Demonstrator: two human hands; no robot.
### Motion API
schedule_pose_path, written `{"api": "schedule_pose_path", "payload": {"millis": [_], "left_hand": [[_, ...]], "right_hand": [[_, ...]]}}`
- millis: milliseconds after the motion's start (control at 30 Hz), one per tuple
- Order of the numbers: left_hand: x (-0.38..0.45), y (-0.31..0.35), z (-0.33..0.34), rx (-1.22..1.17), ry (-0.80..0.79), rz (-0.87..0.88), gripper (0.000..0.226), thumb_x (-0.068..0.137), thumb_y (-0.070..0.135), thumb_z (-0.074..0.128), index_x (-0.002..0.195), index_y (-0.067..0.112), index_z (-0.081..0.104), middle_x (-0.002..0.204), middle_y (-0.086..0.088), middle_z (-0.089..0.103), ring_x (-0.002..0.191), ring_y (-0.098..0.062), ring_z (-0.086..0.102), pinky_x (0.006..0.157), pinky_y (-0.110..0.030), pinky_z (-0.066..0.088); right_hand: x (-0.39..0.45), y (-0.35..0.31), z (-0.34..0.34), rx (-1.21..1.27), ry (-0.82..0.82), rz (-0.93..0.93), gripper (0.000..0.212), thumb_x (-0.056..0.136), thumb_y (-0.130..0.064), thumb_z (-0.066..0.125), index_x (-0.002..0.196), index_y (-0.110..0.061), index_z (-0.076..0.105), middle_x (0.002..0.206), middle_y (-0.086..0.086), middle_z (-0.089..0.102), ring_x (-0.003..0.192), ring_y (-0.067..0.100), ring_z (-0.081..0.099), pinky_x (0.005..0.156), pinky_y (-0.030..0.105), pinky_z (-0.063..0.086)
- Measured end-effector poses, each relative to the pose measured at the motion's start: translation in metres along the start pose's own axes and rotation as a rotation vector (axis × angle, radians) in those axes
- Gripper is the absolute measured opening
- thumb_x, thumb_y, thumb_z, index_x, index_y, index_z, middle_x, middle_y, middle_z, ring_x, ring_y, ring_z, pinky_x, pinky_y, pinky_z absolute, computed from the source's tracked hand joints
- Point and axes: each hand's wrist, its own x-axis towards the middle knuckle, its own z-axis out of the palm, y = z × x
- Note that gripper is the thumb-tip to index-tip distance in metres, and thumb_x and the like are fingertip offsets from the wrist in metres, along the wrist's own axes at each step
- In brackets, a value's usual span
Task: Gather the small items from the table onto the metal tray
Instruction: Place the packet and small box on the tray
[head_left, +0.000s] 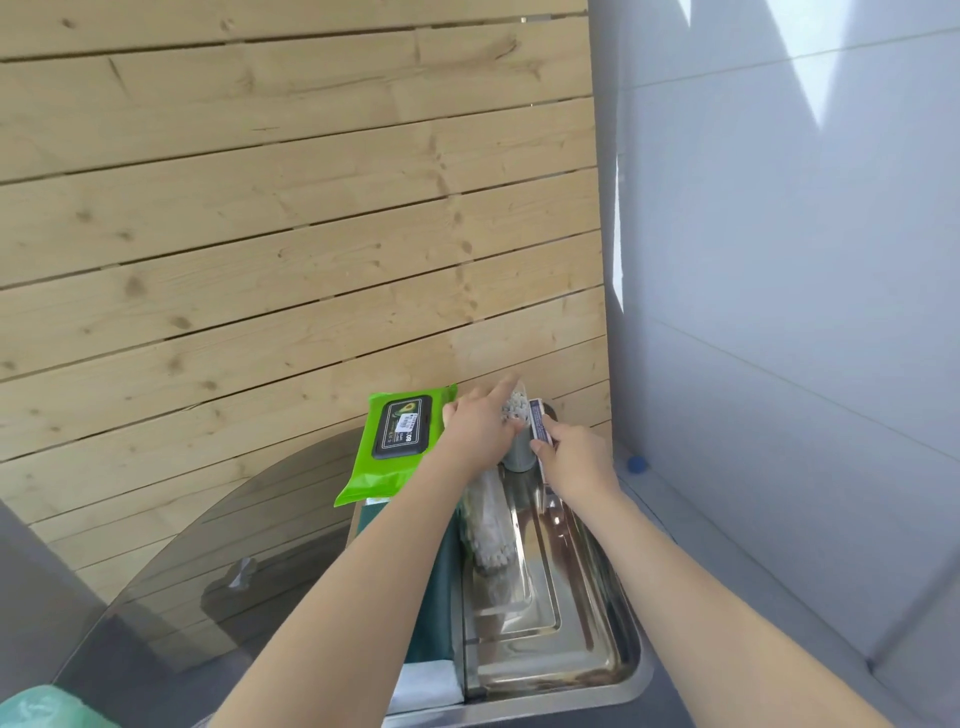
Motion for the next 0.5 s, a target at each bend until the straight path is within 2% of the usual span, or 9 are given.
{"api": "schedule_pose_path", "payload": {"millis": [133, 200, 333, 433, 500], "left_hand": [[-0.006, 0.003, 0.000, -0.063, -0.030, -0.026, 0.074, 0.096, 0.031, 0.047, 0.152, 0.036, -0.001, 0.162, -0.006, 0.012, 0.147, -0.035, 0.014, 0.118, -0.047, 0.008], [-0.007, 0.004, -0.002, -0.157, -0.018, -0.030, 0.074, 0.096, 0.030, 0.047, 0.152, 0.034, -0.002, 0.162, -0.008, 0.007, 0.149, -0.034, 0.009, 0.120, -0.050, 0.010], [-0.024, 0.003, -0.010, -0.358, 0.034, -0.044, 0.066, 0.097, 0.033, 0.044, 0.153, 0.027, 0.010, 0.161, -0.006, 0.018, 0.150, -0.023, 0.011, 0.121, -0.044, 0.017], [-0.052, 0.007, -0.020, -0.378, 0.073, -0.043, 0.056, 0.098, 0.034, 0.042, 0.151, 0.019, 0.026, 0.156, -0.006, 0.030, 0.146, -0.022, 0.024, 0.118, -0.036, 0.024], [-0.076, 0.010, -0.026, -0.355, 0.113, -0.041, 0.052, 0.098, 0.033, 0.042, 0.147, 0.018, 0.034, 0.152, -0.007, 0.038, 0.140, -0.023, 0.035, 0.114, -0.037, 0.032]], "right_hand": [[0.004, 0.003, -0.002, -0.052, -0.059, -0.013, 0.048, 0.098, -0.023, 0.045, 0.144, -0.016, 0.035, 0.136, 0.017, 0.052, 0.117, 0.031, 0.054, 0.092, 0.030, 0.043], [0.003, 0.005, -0.004, -0.030, -0.050, -0.018, 0.048, 0.097, -0.023, 0.046, 0.144, -0.018, 0.037, 0.136, 0.018, 0.051, 0.116, 0.031, 0.054, 0.095, 0.031, 0.043], [-0.007, 0.006, -0.013, -0.069, -0.026, -0.077, 0.047, 0.096, -0.027, 0.046, 0.142, -0.022, 0.041, 0.126, 0.019, 0.055, 0.111, 0.031, 0.055, 0.093, 0.033, 0.043], [-0.026, 0.001, -0.020, -0.072, -0.030, -0.140, 0.042, 0.096, -0.026, 0.048, 0.138, -0.020, 0.047, 0.116, 0.016, 0.060, 0.097, 0.023, 0.054, 0.084, 0.027, 0.039], [-0.044, -0.004, -0.021, -0.067, -0.038, -0.182, 0.039, 0.094, -0.025, 0.050, 0.133, -0.018, 0.053, 0.113, 0.014, 0.063, 0.092, 0.021, 0.056, 0.080, 0.024, 0.038]]}}
